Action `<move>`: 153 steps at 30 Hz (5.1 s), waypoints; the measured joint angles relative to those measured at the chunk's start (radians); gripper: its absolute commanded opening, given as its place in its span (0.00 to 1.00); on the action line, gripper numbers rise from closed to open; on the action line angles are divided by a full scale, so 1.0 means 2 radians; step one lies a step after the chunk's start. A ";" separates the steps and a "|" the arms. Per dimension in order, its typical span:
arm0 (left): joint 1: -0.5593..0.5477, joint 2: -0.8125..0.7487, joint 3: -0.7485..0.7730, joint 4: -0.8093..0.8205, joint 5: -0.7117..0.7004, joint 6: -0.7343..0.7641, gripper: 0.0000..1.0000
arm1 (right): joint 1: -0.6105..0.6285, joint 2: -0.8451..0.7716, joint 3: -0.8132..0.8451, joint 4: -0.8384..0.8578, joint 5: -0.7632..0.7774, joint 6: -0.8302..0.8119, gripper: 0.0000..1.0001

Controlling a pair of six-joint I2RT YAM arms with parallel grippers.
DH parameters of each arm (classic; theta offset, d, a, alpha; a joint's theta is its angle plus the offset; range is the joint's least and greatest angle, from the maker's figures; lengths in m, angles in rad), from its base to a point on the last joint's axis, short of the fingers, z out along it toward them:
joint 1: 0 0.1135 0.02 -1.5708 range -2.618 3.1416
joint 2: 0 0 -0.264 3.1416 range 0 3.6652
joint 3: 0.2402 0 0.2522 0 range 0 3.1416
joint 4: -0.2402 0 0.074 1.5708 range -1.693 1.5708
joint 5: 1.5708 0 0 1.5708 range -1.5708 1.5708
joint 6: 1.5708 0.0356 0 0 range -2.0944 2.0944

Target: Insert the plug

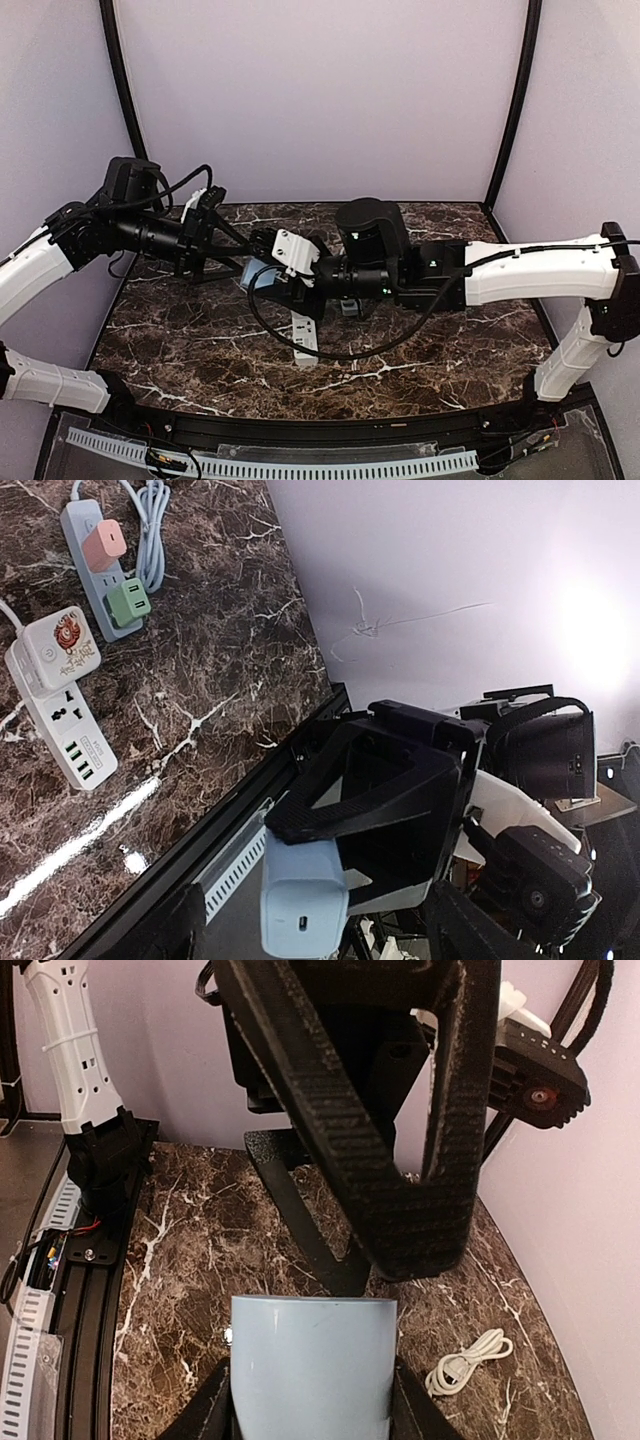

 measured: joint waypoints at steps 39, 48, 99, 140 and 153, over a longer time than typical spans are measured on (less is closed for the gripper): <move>0.000 0.139 0.079 -0.017 0.051 0.062 0.01 | -0.023 -0.006 0.056 -0.069 0.047 -0.013 0.84; 0.000 0.227 0.149 -0.061 0.037 0.088 0.01 | -0.034 -0.072 0.010 -0.072 0.129 -0.009 0.99; -0.166 0.414 0.240 -0.196 -0.315 -0.101 0.01 | -0.386 -0.247 -0.011 -0.384 0.099 0.290 0.99; -0.177 0.470 0.261 -0.200 -0.389 -0.142 0.01 | -0.375 -0.344 -0.089 -0.433 0.093 0.277 0.99; -0.179 0.481 0.276 -0.205 -0.393 -0.146 0.01 | -0.372 -0.351 -0.096 -0.435 0.093 0.275 0.99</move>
